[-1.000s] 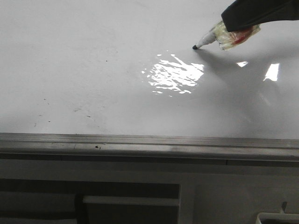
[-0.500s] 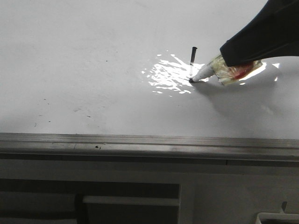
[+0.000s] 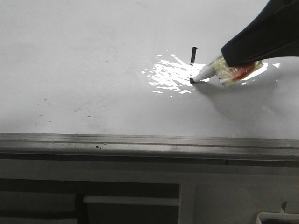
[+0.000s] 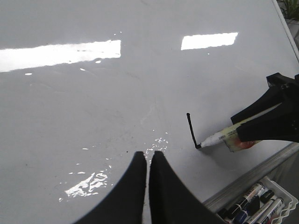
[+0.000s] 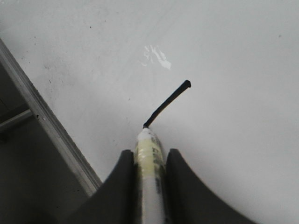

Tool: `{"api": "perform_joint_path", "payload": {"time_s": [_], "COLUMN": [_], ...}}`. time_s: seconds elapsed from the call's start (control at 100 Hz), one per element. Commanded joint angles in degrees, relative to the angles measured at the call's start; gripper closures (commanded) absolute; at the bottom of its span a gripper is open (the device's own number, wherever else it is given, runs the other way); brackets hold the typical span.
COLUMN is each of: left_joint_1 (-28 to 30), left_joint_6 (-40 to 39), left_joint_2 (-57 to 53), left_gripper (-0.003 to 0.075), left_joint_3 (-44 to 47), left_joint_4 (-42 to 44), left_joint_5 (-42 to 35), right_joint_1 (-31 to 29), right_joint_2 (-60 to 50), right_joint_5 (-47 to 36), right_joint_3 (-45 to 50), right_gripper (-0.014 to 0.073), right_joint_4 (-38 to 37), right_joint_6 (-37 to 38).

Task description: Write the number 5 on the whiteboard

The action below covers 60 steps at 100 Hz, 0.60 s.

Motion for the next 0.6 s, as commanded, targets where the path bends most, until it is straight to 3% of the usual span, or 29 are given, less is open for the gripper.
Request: {"api": "perform_joint_path", "payload": {"time_s": [0.0,0.23,0.39,0.59], "left_joint_1": [0.0,0.0,0.0,0.0], "left_joint_6": [-0.1,-0.1,-0.1,-0.1], "left_joint_2": [0.2,0.2,0.2,0.2], "left_gripper": [0.0741,0.0741,0.074,0.0741], "left_joint_3": [-1.6,-1.6,-1.6,-1.6], "left_joint_4": [-0.2,-0.2,-0.2,-0.2], "left_joint_5": [-3.5,-3.5,-3.5,-3.5], "right_joint_1": [-2.5,-7.0,-7.0,-6.0], "right_joint_2": [-1.0,-5.5,-6.8,-5.5], "right_joint_5": [-2.9,2.0,5.6,3.9], "right_joint_3": [-0.8,-0.7,0.4,3.0], "right_gripper": [0.0636,0.0636,0.0636,0.0636], "right_joint_4": [-3.0,-6.7,-7.8,-4.9], "right_joint_6": [0.4,3.4,7.4,7.9]}}
